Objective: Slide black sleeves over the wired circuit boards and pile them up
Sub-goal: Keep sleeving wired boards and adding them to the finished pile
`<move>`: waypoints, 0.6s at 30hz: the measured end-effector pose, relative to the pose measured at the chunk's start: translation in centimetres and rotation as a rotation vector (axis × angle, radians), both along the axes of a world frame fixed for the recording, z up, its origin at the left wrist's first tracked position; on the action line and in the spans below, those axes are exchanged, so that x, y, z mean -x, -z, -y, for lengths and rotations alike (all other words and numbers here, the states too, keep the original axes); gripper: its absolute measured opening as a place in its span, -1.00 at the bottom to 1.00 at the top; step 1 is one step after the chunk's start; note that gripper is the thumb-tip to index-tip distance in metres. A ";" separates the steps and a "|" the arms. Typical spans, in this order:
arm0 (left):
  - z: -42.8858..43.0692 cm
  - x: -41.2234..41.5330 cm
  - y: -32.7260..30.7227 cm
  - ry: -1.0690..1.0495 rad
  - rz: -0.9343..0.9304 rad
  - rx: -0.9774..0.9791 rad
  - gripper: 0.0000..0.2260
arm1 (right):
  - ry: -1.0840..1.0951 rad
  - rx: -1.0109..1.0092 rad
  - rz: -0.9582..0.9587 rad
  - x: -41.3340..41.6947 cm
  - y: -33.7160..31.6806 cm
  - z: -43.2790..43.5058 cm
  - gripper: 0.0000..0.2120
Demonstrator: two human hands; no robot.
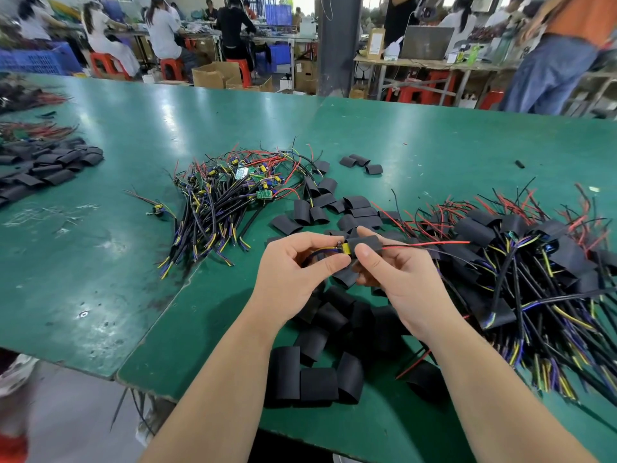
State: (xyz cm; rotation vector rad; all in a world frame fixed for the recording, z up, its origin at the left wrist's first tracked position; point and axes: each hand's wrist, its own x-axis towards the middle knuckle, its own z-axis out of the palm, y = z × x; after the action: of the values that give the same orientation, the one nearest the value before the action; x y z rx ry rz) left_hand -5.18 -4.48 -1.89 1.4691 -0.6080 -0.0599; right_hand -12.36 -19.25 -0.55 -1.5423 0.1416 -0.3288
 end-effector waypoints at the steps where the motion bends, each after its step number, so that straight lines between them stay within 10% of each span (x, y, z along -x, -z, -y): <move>1: 0.0 0.0 0.0 -0.012 0.004 0.006 -0.79 | -0.003 -0.014 0.007 -0.1 0.0 -0.2 -0.65; 8: 0.2 0.2 -0.4 -0.054 -0.005 0.028 -0.86 | -0.108 -0.382 0.014 -0.2 -0.5 -0.1 -0.65; 18: 0.4 0.4 0.0 -0.060 -0.007 -0.016 -0.87 | 0.026 -0.218 0.099 -0.3 0.1 0.2 -0.73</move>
State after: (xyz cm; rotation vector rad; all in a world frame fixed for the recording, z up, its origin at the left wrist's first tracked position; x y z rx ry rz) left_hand -5.59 -4.85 -1.86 1.5015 -0.5588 -0.0235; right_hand -12.04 -19.49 -0.66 -1.3072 0.1164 -0.3968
